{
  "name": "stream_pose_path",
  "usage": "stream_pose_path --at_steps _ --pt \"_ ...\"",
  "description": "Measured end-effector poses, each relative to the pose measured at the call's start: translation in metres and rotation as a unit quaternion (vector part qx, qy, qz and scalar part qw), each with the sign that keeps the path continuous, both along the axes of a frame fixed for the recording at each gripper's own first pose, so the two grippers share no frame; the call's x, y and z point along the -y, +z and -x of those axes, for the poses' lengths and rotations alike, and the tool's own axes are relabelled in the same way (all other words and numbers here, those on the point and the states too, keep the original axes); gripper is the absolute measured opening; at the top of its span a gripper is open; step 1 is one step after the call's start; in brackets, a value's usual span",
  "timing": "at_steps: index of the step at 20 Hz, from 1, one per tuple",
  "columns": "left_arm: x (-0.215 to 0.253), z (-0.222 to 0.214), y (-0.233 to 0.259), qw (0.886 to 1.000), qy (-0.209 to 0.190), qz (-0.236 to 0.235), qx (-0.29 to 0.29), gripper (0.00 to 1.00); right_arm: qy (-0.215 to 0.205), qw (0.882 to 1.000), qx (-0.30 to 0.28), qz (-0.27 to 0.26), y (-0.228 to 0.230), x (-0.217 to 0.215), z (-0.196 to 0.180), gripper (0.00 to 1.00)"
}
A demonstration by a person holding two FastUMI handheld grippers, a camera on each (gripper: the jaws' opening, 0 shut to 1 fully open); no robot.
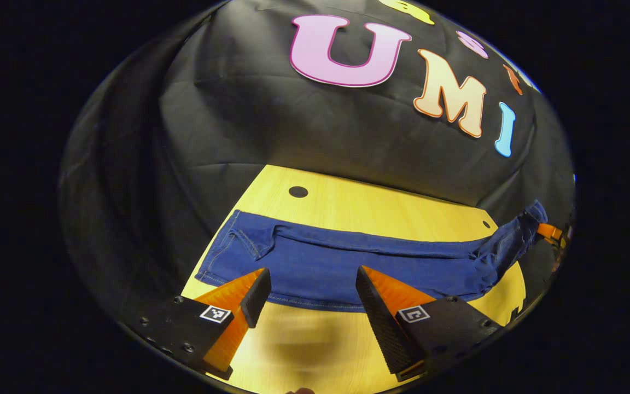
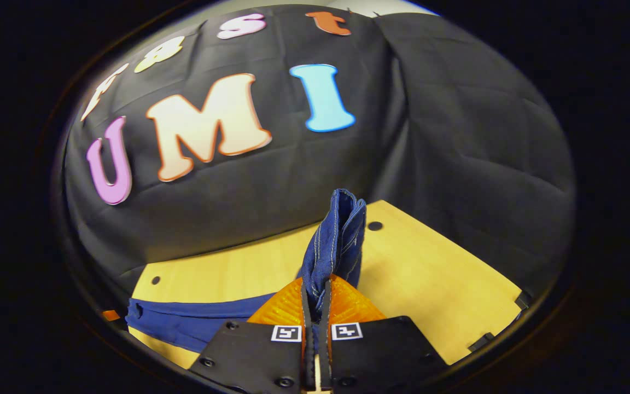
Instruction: Grasp the waist and the cuffs of the jeans and fold them to make the two legs overlap; first hold the waist and fold one-third of the jeans toward the cuffs, then hold the cuffs and fold the remaining one-third in the same direction to finish folding.
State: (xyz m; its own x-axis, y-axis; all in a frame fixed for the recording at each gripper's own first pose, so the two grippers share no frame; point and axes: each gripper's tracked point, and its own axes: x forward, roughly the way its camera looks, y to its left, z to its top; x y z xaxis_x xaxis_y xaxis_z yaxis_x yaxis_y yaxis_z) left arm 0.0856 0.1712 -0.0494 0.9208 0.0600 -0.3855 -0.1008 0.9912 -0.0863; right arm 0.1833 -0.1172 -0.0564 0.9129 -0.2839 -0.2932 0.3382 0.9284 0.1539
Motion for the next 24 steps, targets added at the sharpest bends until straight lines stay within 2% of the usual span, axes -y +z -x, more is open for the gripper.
stream_pose_path --at_steps 5,8,11,14,17,20,21,24 --pt "-0.022 0.011 -0.005 1.0 0.008 0.001 -0.001 0.95 0.111 0.993 0.021 -0.036 0.008 -0.13 -0.036 0.06" --pt "-0.031 0.012 -0.008 1.0 0.016 0.015 0.002 0.95 0.17 0.984 -0.015 -0.057 -0.038 -0.199 -0.055 0.06" --pt "-0.041 0.011 -0.012 0.999 0.028 0.022 0.004 0.95 0.2 0.976 -0.065 -0.058 -0.103 -0.247 -0.075 0.05" --pt "-0.049 0.012 -0.014 0.999 0.039 0.027 0.007 0.95 0.212 0.97 -0.114 -0.042 -0.166 -0.268 -0.086 0.06" --pt "-0.062 0.012 -0.018 0.998 0.055 0.03 0.007 0.95 0.212 0.966 -0.143 -0.024 -0.202 -0.274 -0.094 0.06" --pt "-0.076 0.009 -0.023 0.996 0.075 0.045 0.014 0.95 0.223 0.963 -0.152 -0.001 -0.228 -0.282 -0.092 0.06" --pt "-0.081 0.009 -0.027 0.995 0.083 0.049 0.013 0.95 0.229 0.963 -0.145 0.009 -0.226 -0.281 -0.092 0.03" --pt "-0.096 0.005 -0.034 0.994 0.098 0.052 0.009 0.96 0.243 0.96 -0.142 0.014 -0.227 -0.281 -0.093 0.06"
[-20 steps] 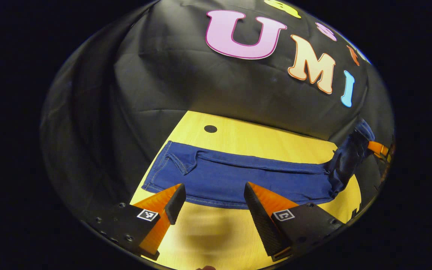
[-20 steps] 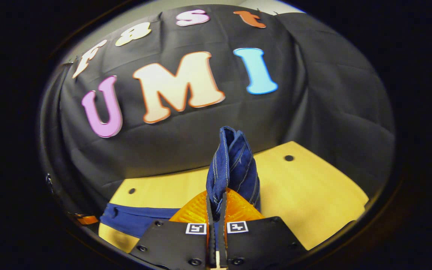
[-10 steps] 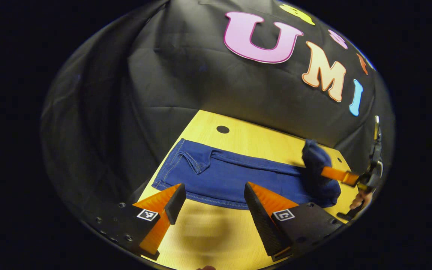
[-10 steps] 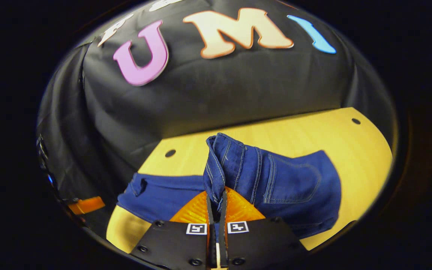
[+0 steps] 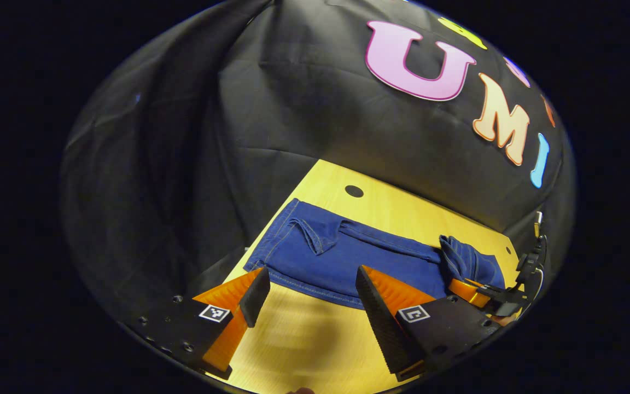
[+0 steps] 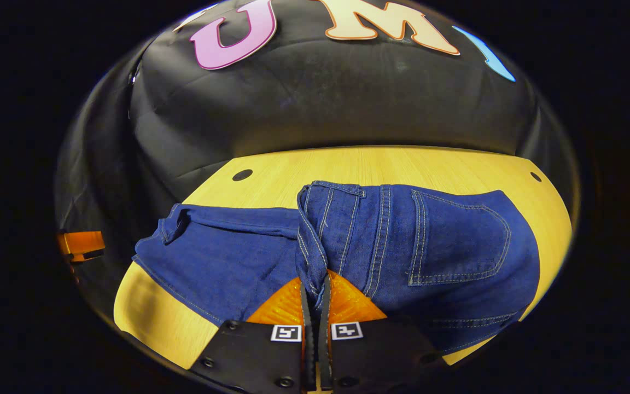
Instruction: Grasp the waist and the cuffs of the jeans and fold them to make the two legs overlap; first hold the waist and fold one-third of the jeans toward the cuffs, then hold the cuffs and fold the remaining one-third in the same direction to finish folding.
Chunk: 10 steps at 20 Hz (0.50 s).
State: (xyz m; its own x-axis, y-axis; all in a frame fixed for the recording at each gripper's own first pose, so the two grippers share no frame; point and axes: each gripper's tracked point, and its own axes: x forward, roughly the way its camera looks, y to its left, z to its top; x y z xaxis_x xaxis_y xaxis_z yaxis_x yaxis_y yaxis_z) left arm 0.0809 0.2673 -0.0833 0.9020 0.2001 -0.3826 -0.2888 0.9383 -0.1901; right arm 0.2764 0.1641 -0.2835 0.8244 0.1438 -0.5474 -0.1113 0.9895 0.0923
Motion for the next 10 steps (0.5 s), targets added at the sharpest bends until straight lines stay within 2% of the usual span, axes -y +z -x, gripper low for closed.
stream_pose_path --at_steps 1,4,7,10 --pt "-0.005 -0.002 -0.002 1.0 0.001 -0.005 -0.004 0.96 0.006 1.0 -0.004 -0.01 0.0 -0.002 0.001 0.14" --pt "-0.022 -0.015 -0.007 1.0 0.001 -0.015 -0.016 0.96 0.038 0.997 -0.019 -0.07 0.009 -0.029 0.01 0.55" --pt "-0.035 -0.034 -0.018 1.0 -0.015 -0.015 -0.018 0.95 0.053 0.996 -0.021 -0.062 0.022 -0.027 0.023 0.97" --pt "-0.049 -0.049 -0.033 0.999 -0.024 -0.018 -0.031 0.96 0.064 0.996 -0.003 -0.069 0.053 -0.016 0.043 0.99"
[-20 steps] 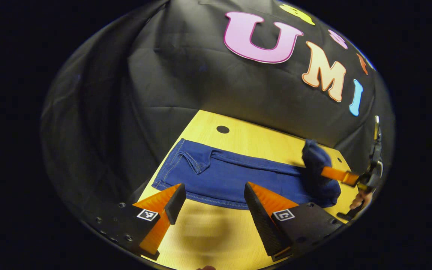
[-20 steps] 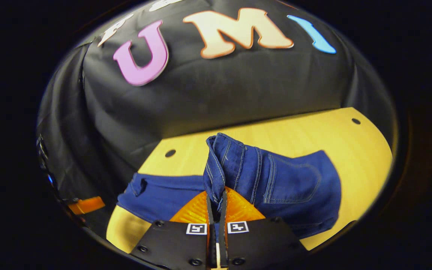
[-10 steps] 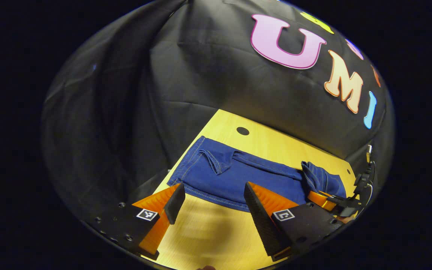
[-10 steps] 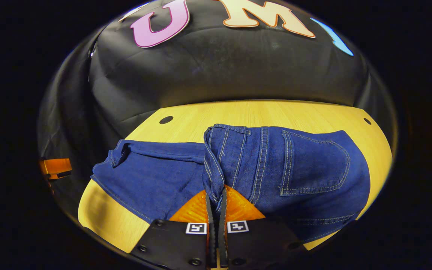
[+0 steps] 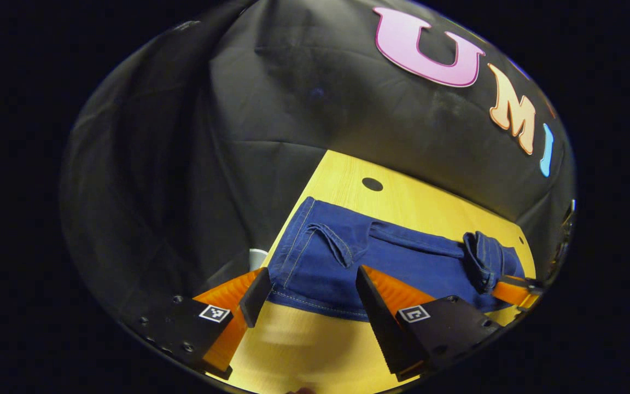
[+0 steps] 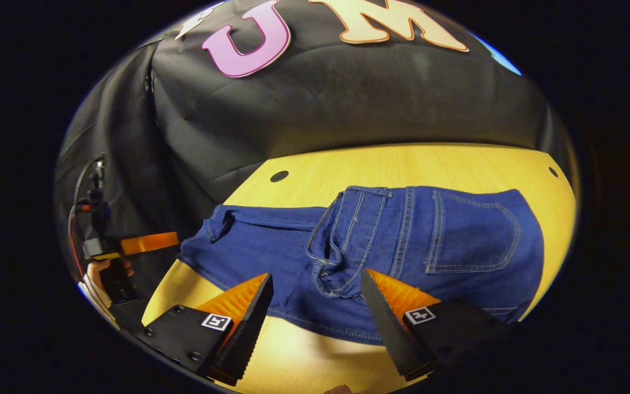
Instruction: Grasp the waist and the cuffs of the jeans and fold them to make the two legs overlap; first hold the waist and fold one-third of the jeans toward the cuffs, then hold the cuffs and fold the remaining one-third in the same direction to finish folding.
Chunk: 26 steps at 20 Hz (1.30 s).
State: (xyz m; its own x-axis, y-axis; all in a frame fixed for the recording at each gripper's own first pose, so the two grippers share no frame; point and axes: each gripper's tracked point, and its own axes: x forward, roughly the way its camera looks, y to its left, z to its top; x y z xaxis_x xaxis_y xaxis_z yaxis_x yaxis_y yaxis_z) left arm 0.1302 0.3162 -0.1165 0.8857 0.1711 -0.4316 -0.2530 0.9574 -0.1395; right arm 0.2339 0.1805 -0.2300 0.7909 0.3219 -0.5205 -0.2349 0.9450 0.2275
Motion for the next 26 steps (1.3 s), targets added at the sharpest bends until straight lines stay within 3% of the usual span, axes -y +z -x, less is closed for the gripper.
stream_pose_path --at_steps 3,6,7,9,10,13,14,15,18,21,25,26 --pt "-0.004 -0.012 -0.013 1.0 -0.014 0.005 -0.007 0.96 -0.021 0.999 0.019 -0.025 0.033 0.029 0.013 0.94" --pt "-0.008 -0.016 -0.017 1.0 -0.009 0.002 -0.01 0.96 -0.073 0.997 0.016 -0.028 0.041 0.072 0.018 0.98" --pt "-0.012 -0.017 -0.019 1.0 -0.007 0.0 -0.009 0.96 -0.086 0.996 0.017 -0.031 0.042 0.083 0.018 0.94" --pt "-0.015 -0.02 -0.024 1.0 -0.005 -0.004 -0.014 0.96 -0.102 0.995 0.012 -0.019 0.037 0.102 0.02 0.94" --pt "-0.014 -0.021 -0.027 1.0 -0.008 -0.002 -0.019 0.96 -0.108 0.994 0.011 -0.008 0.037 0.111 0.022 0.98" --pt "-0.018 -0.022 -0.034 0.999 -0.004 -0.008 -0.032 0.96 -0.114 0.993 0.008 -0.001 0.043 0.121 0.028 0.98" --pt "-0.018 -0.022 -0.034 0.999 -0.004 -0.006 -0.032 0.96 -0.113 0.994 0.007 -0.015 0.051 0.12 0.033 0.94" --pt "-0.018 -0.021 -0.035 0.999 -0.004 -0.005 -0.033 0.95 -0.113 0.993 0.011 -0.031 0.061 0.118 0.035 0.99" --pt "-0.023 -0.022 -0.04 0.999 -0.002 -0.021 -0.035 0.93 -0.122 0.99 0.022 -0.068 0.087 0.123 0.037 0.98" --pt "-0.023 -0.02 -0.045 0.997 0.005 -0.059 -0.039 0.92 -0.122 0.989 0.036 -0.07 0.103 0.134 0.04 0.98" --pt "-0.014 -0.027 -0.038 0.999 0.015 -0.046 -0.003 0.68 -0.124 0.99 0.033 -0.058 0.107 0.148 0.049 0.98" --pt "-0.008 -0.028 -0.038 0.999 0.017 -0.034 0.003 0.51 -0.123 0.99 0.032 -0.057 0.108 0.15 0.052 0.98"
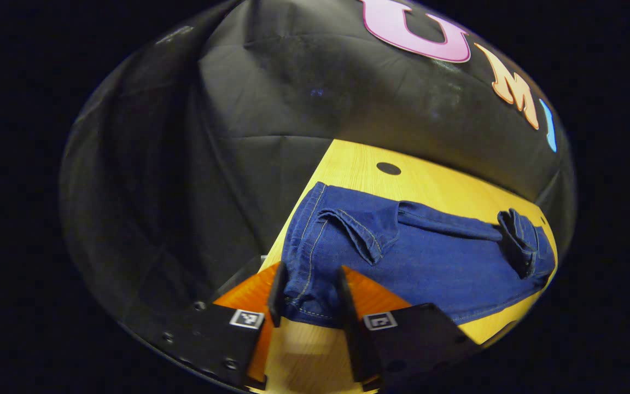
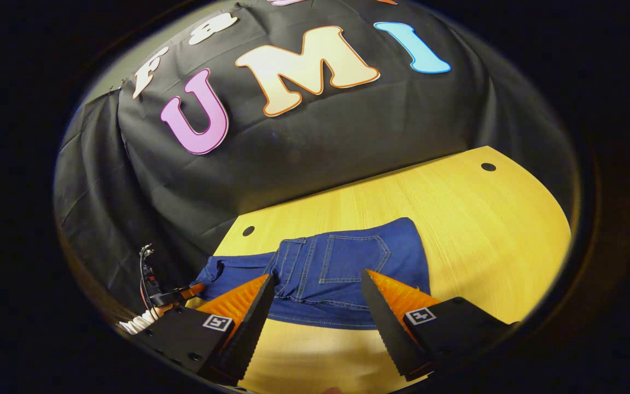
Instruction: Grasp the waist and the cuffs of the jeans and fold them to make the two legs overlap; first hold the waist and fold one-third of the jeans toward the cuffs, then hold the cuffs and fold the remaining one-third in the same direction to finish folding.
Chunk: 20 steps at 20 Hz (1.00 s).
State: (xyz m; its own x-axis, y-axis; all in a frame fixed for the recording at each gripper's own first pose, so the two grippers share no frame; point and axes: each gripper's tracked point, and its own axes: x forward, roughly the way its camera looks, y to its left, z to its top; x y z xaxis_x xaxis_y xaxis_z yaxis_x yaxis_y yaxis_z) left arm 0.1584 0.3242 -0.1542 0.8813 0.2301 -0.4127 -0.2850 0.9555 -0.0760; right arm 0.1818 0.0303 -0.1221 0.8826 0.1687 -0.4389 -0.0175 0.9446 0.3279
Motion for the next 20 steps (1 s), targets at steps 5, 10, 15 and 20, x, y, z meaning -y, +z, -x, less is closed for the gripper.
stream_pose_path --at_steps 5,10,15,20 --pt "0.006 -0.001 -0.001 0.999 0.002 0.039 0.001 0.08 -0.003 1.0 0.002 0.01 0.011 0.014 0.011 0.98" --pt "0.024 0.004 0.037 0.997 0.012 0.078 0.021 0.0 -0.019 1.0 0.008 0.019 0.024 0.04 0.026 0.98" --pt "0.088 -0.001 0.108 0.989 -0.02 0.121 0.083 0.0 -0.032 0.999 0.013 0.024 0.035 0.077 0.038 0.98" --pt "0.171 -0.012 0.161 0.987 -0.048 0.116 0.103 0.0 -0.033 0.999 0.028 0.004 0.049 0.112 0.042 0.98"
